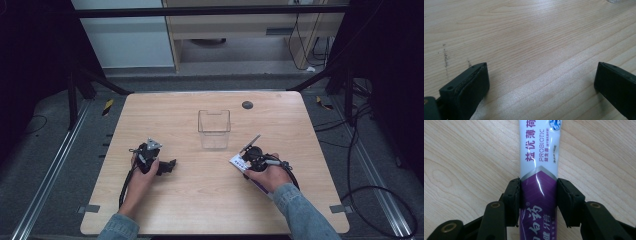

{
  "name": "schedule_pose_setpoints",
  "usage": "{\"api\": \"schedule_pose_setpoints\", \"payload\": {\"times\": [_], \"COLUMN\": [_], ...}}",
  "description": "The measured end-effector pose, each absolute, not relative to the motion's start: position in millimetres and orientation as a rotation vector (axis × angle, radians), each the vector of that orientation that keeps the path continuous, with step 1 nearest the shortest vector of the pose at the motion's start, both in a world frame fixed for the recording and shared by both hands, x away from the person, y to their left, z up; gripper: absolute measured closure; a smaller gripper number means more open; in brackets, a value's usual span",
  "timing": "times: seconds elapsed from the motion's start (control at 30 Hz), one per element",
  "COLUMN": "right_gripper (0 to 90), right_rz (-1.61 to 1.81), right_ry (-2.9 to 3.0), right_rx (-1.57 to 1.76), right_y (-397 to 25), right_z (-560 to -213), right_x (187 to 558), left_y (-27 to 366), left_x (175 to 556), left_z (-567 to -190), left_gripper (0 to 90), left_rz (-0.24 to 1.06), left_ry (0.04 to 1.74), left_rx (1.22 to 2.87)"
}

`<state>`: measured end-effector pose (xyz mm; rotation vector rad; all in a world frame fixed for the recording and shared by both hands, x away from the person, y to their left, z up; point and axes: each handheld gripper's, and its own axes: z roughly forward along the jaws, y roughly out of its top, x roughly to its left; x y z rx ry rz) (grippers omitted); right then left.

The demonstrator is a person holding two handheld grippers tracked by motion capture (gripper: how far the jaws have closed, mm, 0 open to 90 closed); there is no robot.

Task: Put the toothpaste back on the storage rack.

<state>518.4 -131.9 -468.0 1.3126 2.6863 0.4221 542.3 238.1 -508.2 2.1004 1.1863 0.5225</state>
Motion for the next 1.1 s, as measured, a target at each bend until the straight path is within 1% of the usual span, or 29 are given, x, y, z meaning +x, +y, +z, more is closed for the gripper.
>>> {"api": "schedule_pose_setpoints", "payload": {"times": [0.23, 0.33, 0.67, 0.83, 1.1], "right_gripper": [54.3, 52.5, 55.0, 59.7, 67.6], "right_rz": [0.438, 0.442, 0.423, 0.403, 0.407], "right_ry": [2.688, 2.689, 2.686, 2.686, 2.681], "right_rx": [1.324, 1.324, 1.309, 1.266, 1.283], "right_y": [-129.2, -126.9, -124.9, -124.0, -124.2], "right_z": [-468.2, -469.1, -469.2, -469.1, -467.4], "right_x": [520.5, 522.0, 522.6, 522.3, 521.8], "left_y": [238.1, 238.1, 238.1, 238.1, 238.1], "left_x": [542.4, 542.4, 542.5, 542.4, 542.4], "left_z": [-508.2, -508.1, -508.2, -508.2, -508.2], "left_gripper": [0.0, 0.0, 0.0, 0.0, 0.0], "left_rz": [0.522, 0.522, 0.522, 0.522, 0.522], "left_ry": [1.186, 1.186, 1.186, 1.186, 1.186], "left_rx": [2.100, 2.100, 2.100, 2.100, 2.101]}}
